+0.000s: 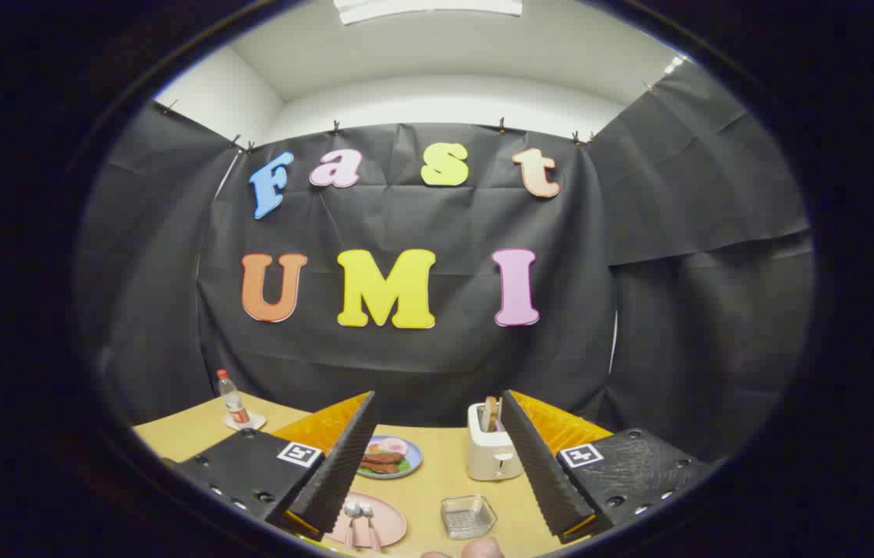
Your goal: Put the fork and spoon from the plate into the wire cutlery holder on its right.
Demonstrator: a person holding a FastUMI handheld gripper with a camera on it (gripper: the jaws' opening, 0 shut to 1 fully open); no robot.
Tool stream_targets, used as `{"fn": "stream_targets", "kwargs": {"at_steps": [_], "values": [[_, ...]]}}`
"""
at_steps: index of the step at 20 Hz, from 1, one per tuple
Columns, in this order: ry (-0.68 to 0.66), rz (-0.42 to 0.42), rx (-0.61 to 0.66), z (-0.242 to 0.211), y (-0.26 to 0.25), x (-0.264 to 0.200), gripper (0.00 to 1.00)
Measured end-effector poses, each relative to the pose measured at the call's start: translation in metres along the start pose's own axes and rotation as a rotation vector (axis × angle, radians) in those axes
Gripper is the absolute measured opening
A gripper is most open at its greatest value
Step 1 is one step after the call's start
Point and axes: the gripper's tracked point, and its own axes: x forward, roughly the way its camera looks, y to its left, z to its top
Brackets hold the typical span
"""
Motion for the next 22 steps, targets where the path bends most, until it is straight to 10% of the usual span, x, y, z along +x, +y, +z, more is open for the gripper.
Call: {"fn": "stream_targets", "kwargs": {"at_steps": [22], "values": [[0.057, 0.086, -0.022, -0.025, 0.026, 0.002, 0.95]]}}
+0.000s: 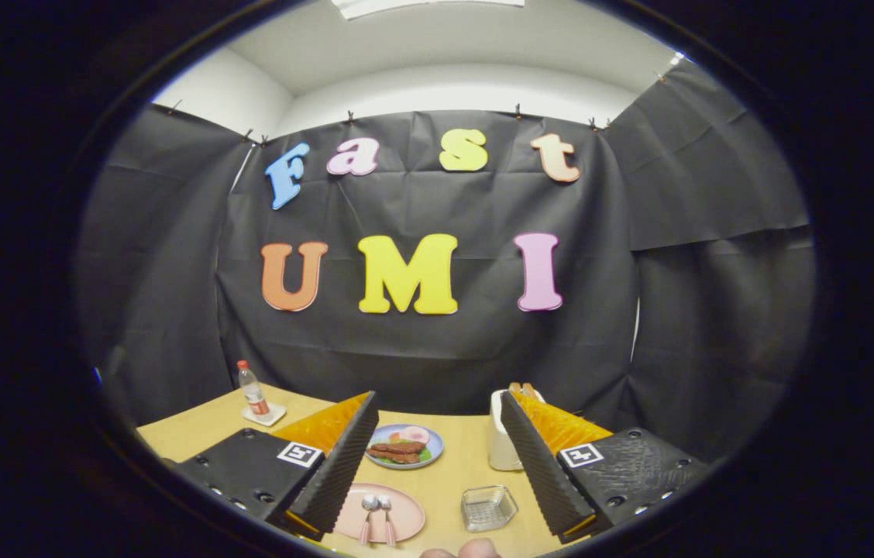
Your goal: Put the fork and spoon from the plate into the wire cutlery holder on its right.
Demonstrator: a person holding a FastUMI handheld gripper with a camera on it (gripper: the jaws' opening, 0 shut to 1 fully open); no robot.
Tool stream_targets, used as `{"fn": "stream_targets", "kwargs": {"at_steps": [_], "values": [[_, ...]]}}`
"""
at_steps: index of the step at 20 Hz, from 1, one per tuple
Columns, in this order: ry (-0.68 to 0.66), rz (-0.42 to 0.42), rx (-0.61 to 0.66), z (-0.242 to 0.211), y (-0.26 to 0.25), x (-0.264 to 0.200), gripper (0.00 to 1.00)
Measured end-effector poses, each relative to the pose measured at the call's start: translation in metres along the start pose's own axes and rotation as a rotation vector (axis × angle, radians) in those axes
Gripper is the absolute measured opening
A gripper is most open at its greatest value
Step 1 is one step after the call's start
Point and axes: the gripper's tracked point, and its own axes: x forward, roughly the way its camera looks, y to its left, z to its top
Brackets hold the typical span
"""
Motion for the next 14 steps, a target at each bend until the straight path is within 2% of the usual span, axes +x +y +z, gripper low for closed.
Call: {"fn": "stream_targets", "kwargs": {"at_steps": [5, 14], "values": [[0.169, 0.067, -0.059, -0.053, 0.019, 0.006, 0.95], [0.671, 0.153, -0.15, -0.212, 0.052, 0.018, 0.96]]}}
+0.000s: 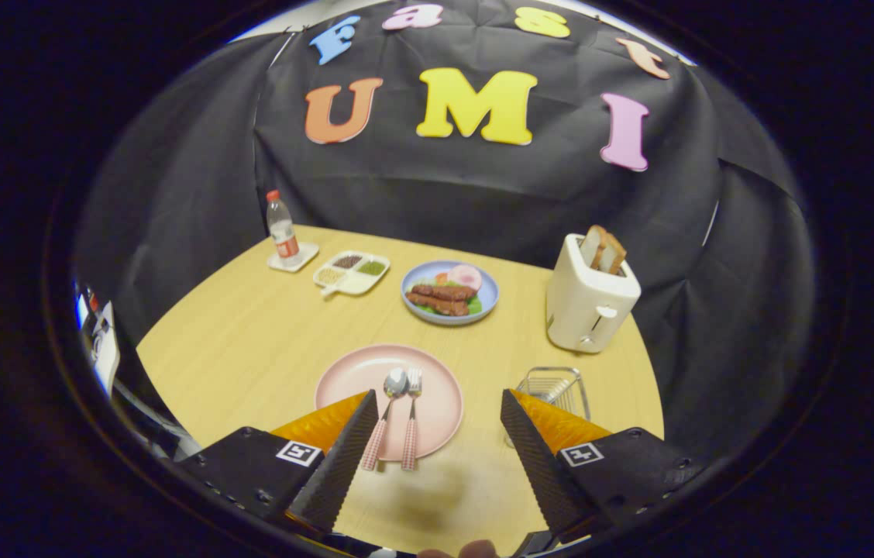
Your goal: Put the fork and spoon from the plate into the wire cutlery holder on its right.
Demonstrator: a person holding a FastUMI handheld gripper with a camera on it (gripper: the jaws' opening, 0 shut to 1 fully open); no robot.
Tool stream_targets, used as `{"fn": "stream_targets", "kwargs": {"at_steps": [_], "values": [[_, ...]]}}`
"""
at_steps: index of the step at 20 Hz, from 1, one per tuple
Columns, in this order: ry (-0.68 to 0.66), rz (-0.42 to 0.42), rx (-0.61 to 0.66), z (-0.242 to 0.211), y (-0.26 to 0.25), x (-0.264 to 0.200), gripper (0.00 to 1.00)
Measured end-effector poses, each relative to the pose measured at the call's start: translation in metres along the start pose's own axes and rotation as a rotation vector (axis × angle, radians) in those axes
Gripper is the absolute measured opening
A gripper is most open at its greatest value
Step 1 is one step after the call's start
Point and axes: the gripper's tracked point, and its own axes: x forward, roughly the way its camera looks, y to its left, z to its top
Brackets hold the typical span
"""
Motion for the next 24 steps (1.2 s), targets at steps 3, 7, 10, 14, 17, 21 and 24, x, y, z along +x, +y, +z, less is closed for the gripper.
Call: {"fn": "stream_targets", "kwargs": {"at_steps": [3, 7, 10, 14, 17, 21, 24], "values": [[0.12, 0.013, -0.019, -0.028, 0.009, 0.027, 0.96], [0.239, 0.011, -0.041, -0.053, 0.014, 0.062, 0.95], [0.305, -0.002, -0.051, -0.067, 0.017, 0.083, 0.83], [0.365, -0.016, -0.07, -0.077, 0.021, 0.101, 0.71], [0.421, -0.035, -0.041, -0.088, 0.021, 0.113, 0.54], [0.484, -0.033, -0.01, -0.099, 0.023, 0.118, 0.14], [0.511, -0.019, -0.001, -0.093, 0.022, 0.114, 0.07]]}}
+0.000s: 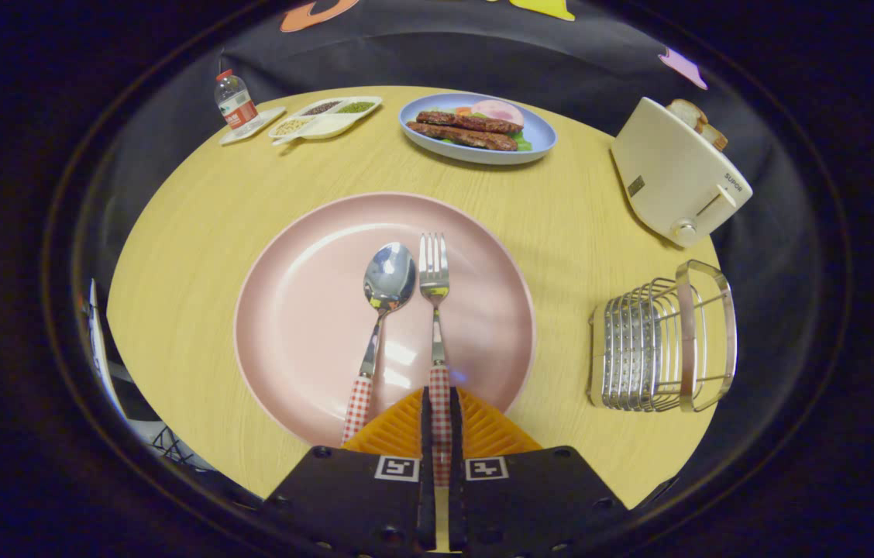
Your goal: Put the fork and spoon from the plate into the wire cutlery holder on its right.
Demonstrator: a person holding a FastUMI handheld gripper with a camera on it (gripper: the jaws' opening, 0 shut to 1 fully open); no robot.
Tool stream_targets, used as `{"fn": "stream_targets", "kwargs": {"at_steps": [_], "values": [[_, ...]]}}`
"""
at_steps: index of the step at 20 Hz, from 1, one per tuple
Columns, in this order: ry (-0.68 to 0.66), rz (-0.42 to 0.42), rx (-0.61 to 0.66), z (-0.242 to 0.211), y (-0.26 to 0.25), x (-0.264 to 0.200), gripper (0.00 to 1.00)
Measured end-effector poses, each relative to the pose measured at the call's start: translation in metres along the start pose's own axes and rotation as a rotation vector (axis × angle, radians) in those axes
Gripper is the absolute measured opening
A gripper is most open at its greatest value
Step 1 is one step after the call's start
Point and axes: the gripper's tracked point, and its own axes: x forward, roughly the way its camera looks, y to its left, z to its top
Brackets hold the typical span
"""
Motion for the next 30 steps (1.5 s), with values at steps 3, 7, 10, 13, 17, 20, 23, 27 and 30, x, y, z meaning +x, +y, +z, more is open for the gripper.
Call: {"fn": "stream_targets", "kwargs": {"at_steps": [3, 7, 10, 13, 17, 20, 23, 27, 30], "values": [[0.005, 0.024, 0.01, 0.005, -0.003, -0.013, 0.01], [-0.005, 0.082, 0.035, 0.018, -0.019, -0.065, 0.01], [0.014, 0.068, 0.055, 0.029, -0.055, -0.113, 0.01], [0.065, 0.016, 0.048, 0.032, -0.104, -0.146, 0.01], [0.282, 0.111, 0.145, 0.006, -0.125, -0.177, 0.01], [0.386, 0.12, 0.202, -0.004, -0.141, -0.169, 0.01], [0.496, 0.107, 0.223, -0.016, -0.152, -0.16, 0.01], [0.585, 0.117, 0.261, -0.008, -0.155, -0.14, 0.01], [0.648, 0.101, 0.288, -0.006, -0.159, -0.125, 0.01]]}}
